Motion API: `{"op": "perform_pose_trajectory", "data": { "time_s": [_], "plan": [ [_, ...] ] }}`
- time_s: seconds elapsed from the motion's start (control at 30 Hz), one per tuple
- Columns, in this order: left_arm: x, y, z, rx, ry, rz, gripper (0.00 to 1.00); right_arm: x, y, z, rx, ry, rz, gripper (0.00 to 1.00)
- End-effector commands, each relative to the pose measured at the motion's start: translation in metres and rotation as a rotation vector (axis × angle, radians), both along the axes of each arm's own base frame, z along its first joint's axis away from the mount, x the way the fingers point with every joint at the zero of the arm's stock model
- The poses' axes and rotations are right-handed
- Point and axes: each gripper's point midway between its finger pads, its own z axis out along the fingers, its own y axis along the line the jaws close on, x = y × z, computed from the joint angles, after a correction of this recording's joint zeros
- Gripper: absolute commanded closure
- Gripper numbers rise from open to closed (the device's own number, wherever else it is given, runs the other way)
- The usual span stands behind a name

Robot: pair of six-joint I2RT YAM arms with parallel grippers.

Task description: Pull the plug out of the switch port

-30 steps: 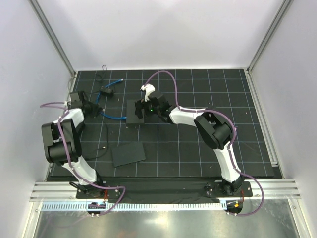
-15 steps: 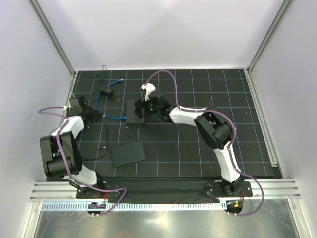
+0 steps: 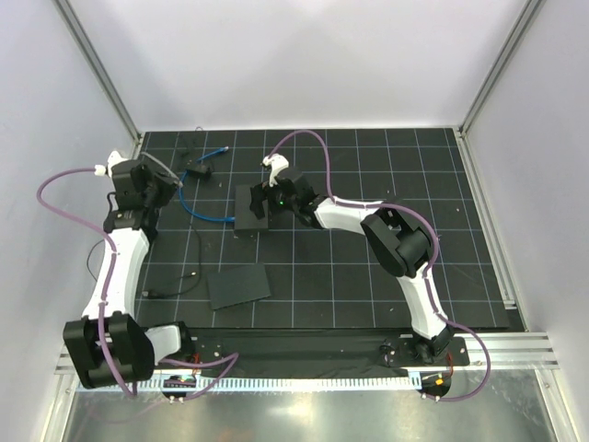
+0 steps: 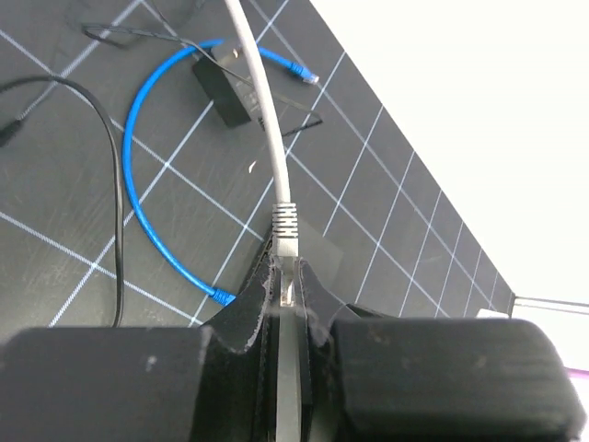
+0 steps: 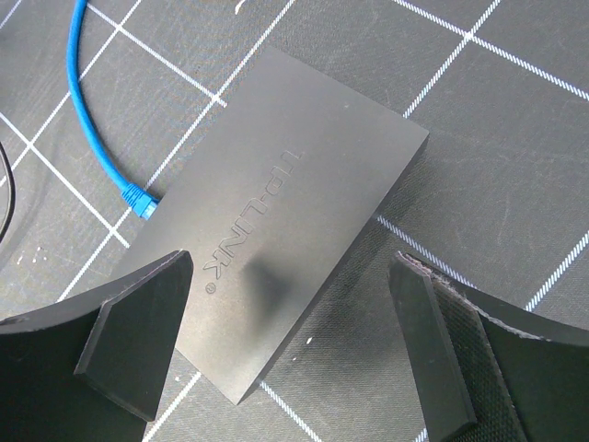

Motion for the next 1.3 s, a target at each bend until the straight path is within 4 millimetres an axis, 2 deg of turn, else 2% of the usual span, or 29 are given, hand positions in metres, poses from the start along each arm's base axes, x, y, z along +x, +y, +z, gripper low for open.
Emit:
{"op": "perform_pose_trajectory", "data": {
  "time_s": [0.0,0.2,0.33,0.47,0.53,0.57,0.67,0.7,0.73,0.77,0.8,0.83,0.87,0.93,1.0,1.07,1.13,1.27],
  "plan": [
    [-0.006,0.004,0.027,0.047,-0.049,0.011,1.0,0.012,0.005,0.044,0.08,-0.071,-0.025,0.03],
    [-0.004,-0.021,0.055,-0.038,-0.141,-0.085,1.0,0.015,0.003,0.045,0.083,-0.068,-0.033,0.03],
    [-0.005,-0.033,0.088,-0.038,-0.251,-0.148,1.0,0.014,0.002,0.046,0.082,-0.071,-0.036,0.03],
    [-0.011,-0.056,0.124,-0.081,-0.377,-0.266,1.0,0.015,0.001,0.047,0.086,-0.073,-0.041,0.03],
    [-0.015,-0.059,0.138,-0.086,-0.418,-0.277,1.0,0.015,0.0,0.046,0.083,-0.073,-0.045,0.03],
    [-0.015,-0.058,0.138,-0.087,-0.417,-0.273,1.0,0.016,-0.002,0.045,0.081,-0.07,-0.048,0.03],
    [-0.012,-0.056,0.123,-0.111,-0.331,-0.254,1.0,0.015,-0.001,0.048,0.084,-0.072,-0.038,0.03],
    [-0.015,-0.052,0.104,-0.122,-0.253,-0.223,0.97,0.014,0.001,0.048,0.08,-0.071,-0.023,0.03],
    [-0.016,-0.05,0.096,-0.127,-0.229,-0.203,0.92,0.011,0.003,0.045,0.074,-0.054,-0.001,0.03],
    [-0.019,-0.047,0.09,-0.124,-0.219,-0.18,0.89,0.008,0.01,0.053,0.084,-0.057,0.046,0.03],
    [-0.026,-0.037,0.076,-0.106,-0.204,-0.118,0.85,-0.005,0.02,0.045,0.067,-0.027,0.125,0.03],
    [-0.032,-0.034,0.072,-0.102,-0.205,-0.091,0.75,-0.01,0.027,0.047,0.061,-0.028,0.159,0.03],
    [-0.037,-0.03,0.068,-0.093,-0.206,-0.068,0.7,-0.013,0.034,0.052,0.058,-0.045,0.186,0.03],
    [-0.051,-0.022,0.058,-0.071,-0.207,-0.014,0.65,-0.031,0.05,0.048,0.022,-0.077,0.26,0.03],
    [-0.063,-0.018,0.052,-0.058,-0.201,0.011,0.64,-0.038,0.062,0.05,0.002,-0.108,0.299,0.03],
    [-0.07,-0.017,0.043,-0.042,-0.167,0.016,0.63,-0.049,0.083,0.052,-0.009,-0.129,0.345,0.04],
    [-0.075,-0.018,0.039,-0.036,-0.158,0.01,0.63,-0.06,0.095,0.043,-0.052,-0.133,0.387,0.06],
    [-0.084,-0.022,0.031,-0.037,-0.122,-0.017,0.63,-0.063,0.115,0.03,-0.118,-0.122,0.415,0.16]
  ]
}}
